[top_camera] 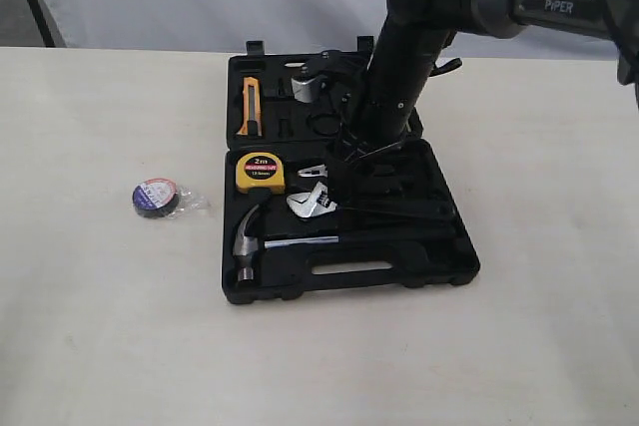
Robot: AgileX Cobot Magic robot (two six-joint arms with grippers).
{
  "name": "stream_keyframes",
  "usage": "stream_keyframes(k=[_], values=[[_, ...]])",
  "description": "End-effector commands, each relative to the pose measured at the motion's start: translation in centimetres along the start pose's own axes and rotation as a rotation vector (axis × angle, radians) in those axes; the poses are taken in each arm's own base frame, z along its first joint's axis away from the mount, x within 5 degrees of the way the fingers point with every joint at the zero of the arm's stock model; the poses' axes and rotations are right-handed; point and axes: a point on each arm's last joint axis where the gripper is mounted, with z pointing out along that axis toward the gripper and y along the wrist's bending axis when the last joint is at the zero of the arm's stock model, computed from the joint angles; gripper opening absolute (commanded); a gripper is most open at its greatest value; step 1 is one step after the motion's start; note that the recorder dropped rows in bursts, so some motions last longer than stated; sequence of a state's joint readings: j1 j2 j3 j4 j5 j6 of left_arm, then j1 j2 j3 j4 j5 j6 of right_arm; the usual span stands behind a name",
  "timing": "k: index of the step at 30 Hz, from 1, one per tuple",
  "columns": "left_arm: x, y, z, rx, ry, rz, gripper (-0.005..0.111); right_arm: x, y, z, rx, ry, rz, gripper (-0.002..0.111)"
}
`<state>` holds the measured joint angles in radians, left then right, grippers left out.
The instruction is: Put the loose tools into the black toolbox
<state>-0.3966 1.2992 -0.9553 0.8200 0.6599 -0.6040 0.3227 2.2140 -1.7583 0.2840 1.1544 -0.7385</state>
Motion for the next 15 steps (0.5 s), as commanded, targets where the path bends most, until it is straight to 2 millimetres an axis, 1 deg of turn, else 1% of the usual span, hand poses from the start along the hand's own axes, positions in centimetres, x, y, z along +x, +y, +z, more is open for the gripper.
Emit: stream_keyframes(k=[1, 6, 8, 10, 11, 13, 14, 15], values=[[0.2, 0.0, -0.1, 0.014, -0.007, -0.022, 0.001, -0.1, -0.3, 0.5, -0.023, -0.010, -0.028, 0.065], [0.2, 0.0, -0.1, 0.014, -0.007, -0.022, 0.001, 0.2, -0.7, 2.1, -0.045, 0.021, -0.019, 0.065], [0.2, 0.0, -0.1, 0.014, -0.007, -0.022, 0.001, 0.2, -0.7, 2.3, -0.047, 0.024, -0.021, 0.064], [0.2, 0.0, -0.1, 0.014, -0.007, -0.022, 0.001, 0.3, -0.7, 2.3, -0.052, 0.029, -0.037, 0.052], [0.2, 0.0, -0.1, 0.014, -0.007, -0.022, 0.001, 0.3, -0.7, 2.3, -0.056, 0.032, -0.048, 0.041], [0.2, 0.0, -0.1, 0.014, -0.007, -0.022, 0.001, 0.4, -0.5, 2.3, -0.070, 0.045, -0.066, 0.011], [0.2, 0.0, -0.1, 0.014, -0.007, -0.022, 0.001, 0.4, -0.5, 2.3, -0.071, 0.046, -0.064, 0.000], [0.2, 0.0, -0.1, 0.014, -0.007, -0.022, 0.001, 0.4, -0.5, 2.3, -0.071, 0.046, -0.064, 0.001]])
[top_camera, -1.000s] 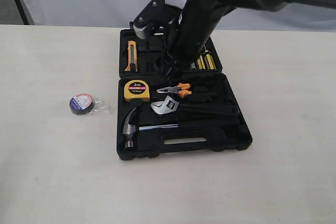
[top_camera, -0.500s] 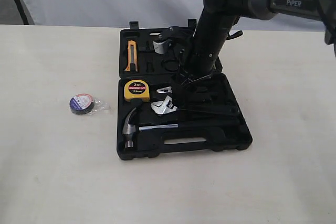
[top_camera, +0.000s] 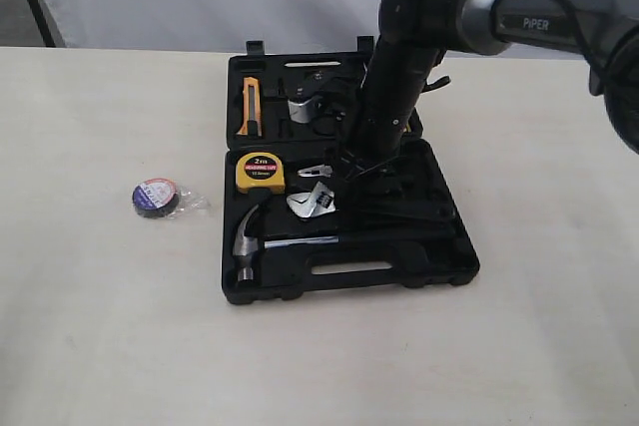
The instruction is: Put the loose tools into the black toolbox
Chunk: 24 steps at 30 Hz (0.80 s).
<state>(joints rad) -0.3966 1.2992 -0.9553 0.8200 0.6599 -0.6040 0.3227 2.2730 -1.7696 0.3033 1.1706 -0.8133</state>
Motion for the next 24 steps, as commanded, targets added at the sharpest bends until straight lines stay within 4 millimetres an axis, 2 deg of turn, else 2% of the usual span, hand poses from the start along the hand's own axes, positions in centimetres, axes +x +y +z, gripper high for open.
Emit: stream_keyframes(k=[1, 5, 11, 20, 24], values=[[0.2, 0.0, -0.1, 0.014, -0.007, -0.022, 0.001, 0.2, -0.1, -0.1, -0.019, 0.009, -0.015, 0.001], [0.2, 0.0, -0.1, 0.014, -0.007, -0.022, 0.001, -0.3, -0.1, -1.1, -0.010, -0.005, -0.027, 0.000], [0.2, 0.0, -0.1, 0.014, -0.007, -0.022, 0.001, -1.7, 0.1, -4.5, 0.058, -0.088, -0.053, 0.000], [0.2, 0.0, -0.1, 0.014, -0.007, -0.022, 0.001, -2.8, 3.0, -3.7, 0.238, -0.024, -0.180, -0.001], [0.2, 0.0, -0.1, 0.014, -0.007, -0.022, 0.001, -2.2, 3.9, -3.1, 0.397, -0.021, -0.223, -0.001]])
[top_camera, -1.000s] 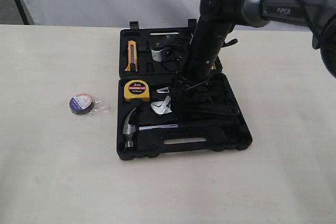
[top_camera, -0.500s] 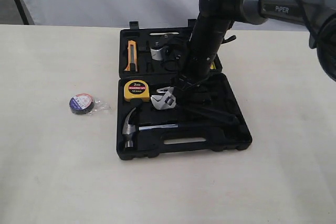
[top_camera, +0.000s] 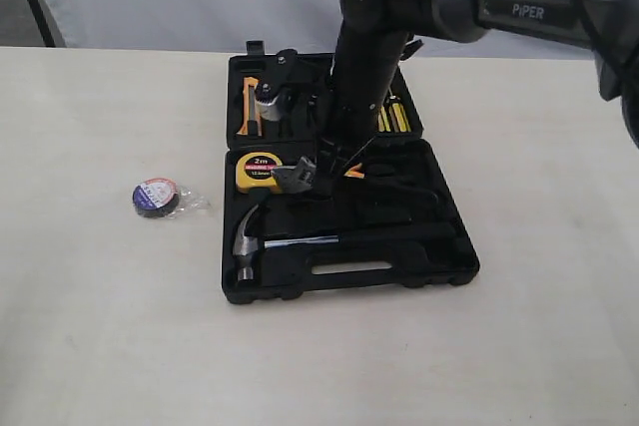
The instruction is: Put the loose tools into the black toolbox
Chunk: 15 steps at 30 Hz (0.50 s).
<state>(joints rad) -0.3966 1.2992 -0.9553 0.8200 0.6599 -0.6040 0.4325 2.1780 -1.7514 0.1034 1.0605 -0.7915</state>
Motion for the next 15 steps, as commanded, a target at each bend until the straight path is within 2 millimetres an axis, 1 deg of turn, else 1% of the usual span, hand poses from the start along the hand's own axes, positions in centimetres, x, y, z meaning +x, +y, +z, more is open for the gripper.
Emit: stream_keyframes(k=[1, 4, 6, 10, 12, 15], values=[[0.2, 0.0, -0.1, 0.014, -0.007, -0.022, 0.001, 0.4, 0.9, -0.5, 0.215, -0.018, -0.037, -0.001], [0.2, 0.0, -0.1, 0.014, -0.007, -0.022, 0.001, 1.0, 1.9, 0.3, 0.306, -0.026, -0.056, -0.001], [0.2, 0.0, -0.1, 0.014, -0.007, -0.022, 0.001, 1.3, 2.8, 1.0, 0.323, -0.026, -0.078, -0.001], [0.2, 0.0, -0.1, 0.014, -0.007, -0.022, 0.001, 1.7, 4.7, 2.8, 0.351, -0.042, -0.188, -0.001], [0.2, 0.0, -0.1, 0.014, -0.007, -0.022, 0.001, 1.9, 5.7, 3.7, 0.361, -0.049, -0.215, -0.001], [0.2, 0.0, -0.1, 0.014, -0.007, -0.022, 0.001, 2.5, 6.5, 4.5, 0.382, -0.014, -0.227, -0.001]])
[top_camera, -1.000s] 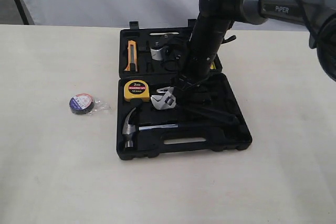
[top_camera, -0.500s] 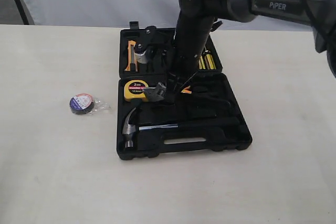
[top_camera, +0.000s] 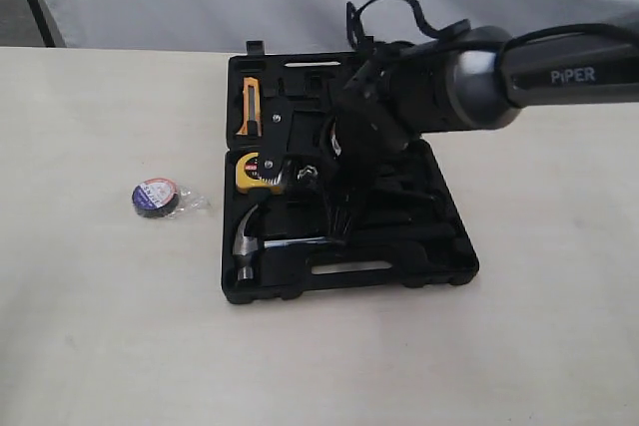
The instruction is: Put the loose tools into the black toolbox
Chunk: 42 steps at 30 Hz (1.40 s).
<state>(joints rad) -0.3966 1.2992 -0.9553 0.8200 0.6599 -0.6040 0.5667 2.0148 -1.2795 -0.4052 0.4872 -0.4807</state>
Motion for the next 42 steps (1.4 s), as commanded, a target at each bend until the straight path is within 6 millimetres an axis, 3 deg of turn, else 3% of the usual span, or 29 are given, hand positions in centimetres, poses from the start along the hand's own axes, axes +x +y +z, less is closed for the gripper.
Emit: stream_keyframes(k=[1, 4, 8, 10, 14, 15, 18, 19, 21, 25, 30, 32, 35, 39, 42], values=[[0.2, 0.0, -0.1, 0.014, -0.007, -0.022, 0.001, 0.6, 1.9, 1.1, -0.001, 0.043, 0.007, 0.000], [0.2, 0.0, -0.1, 0.014, -0.007, -0.022, 0.001, 0.9, 2.0, 1.1, -0.010, 0.071, 0.070, 0.012], [0.2, 0.0, -0.1, 0.014, -0.007, -0.022, 0.001, 0.8, 2.3, 0.6, -0.018, 0.094, 0.089, 0.057], [0.2, 0.0, -0.1, 0.014, -0.007, -0.022, 0.001, 0.1, 2.4, -0.4, -0.014, 0.072, 0.096, 0.067], [0.2, 0.0, -0.1, 0.014, -0.007, -0.022, 0.001, -0.9, 1.3, -3.5, 0.043, -0.019, 0.156, 0.058], [0.2, 0.0, -0.1, 0.014, -0.007, -0.022, 0.001, -1.2, 0.6, -4.5, 0.066, -0.048, 0.196, 0.050], [0.2, 0.0, -0.1, 0.014, -0.007, -0.022, 0.001, -1.2, -1.2, -6.0, 0.075, -0.107, 0.349, 0.004], [0.2, 0.0, -0.1, 0.014, -0.007, -0.022, 0.001, -1.3, -1.5, -6.2, 0.056, -0.123, 0.406, 0.001], [0.2, 0.0, -0.1, 0.014, -0.007, -0.022, 0.001, -1.6, -1.5, -5.6, -0.052, -0.105, 0.505, -0.001], [0.2, 0.0, -0.1, 0.014, -0.007, -0.022, 0.001, -2.4, -1.8, -2.5, -0.289, 0.051, 0.666, -0.001], [0.2, 0.0, -0.1, 0.014, -0.007, -0.022, 0.001, -3.1, -0.7, 2.6, -0.413, 0.142, 0.734, -0.001], [0.2, 0.0, -0.1, 0.014, -0.007, -0.022, 0.001, -3.2, -0.8, 3.0, -0.402, 0.129, 0.745, -0.001], [0.2, 0.0, -0.1, 0.014, -0.007, -0.022, 0.001, -3.6, -1.6, 1.7, -0.392, 0.102, 0.747, -0.001], [0.2, 0.0, -0.1, 0.014, -0.007, -0.022, 0.001, -4.7, -4.2, -2.6, -0.360, 0.020, 0.751, -0.001], [0.2, 0.0, -0.1, 0.014, -0.007, -0.022, 0.001, -6.1, -4.5, -3.7, -0.397, -0.057, 0.794, -0.001]])
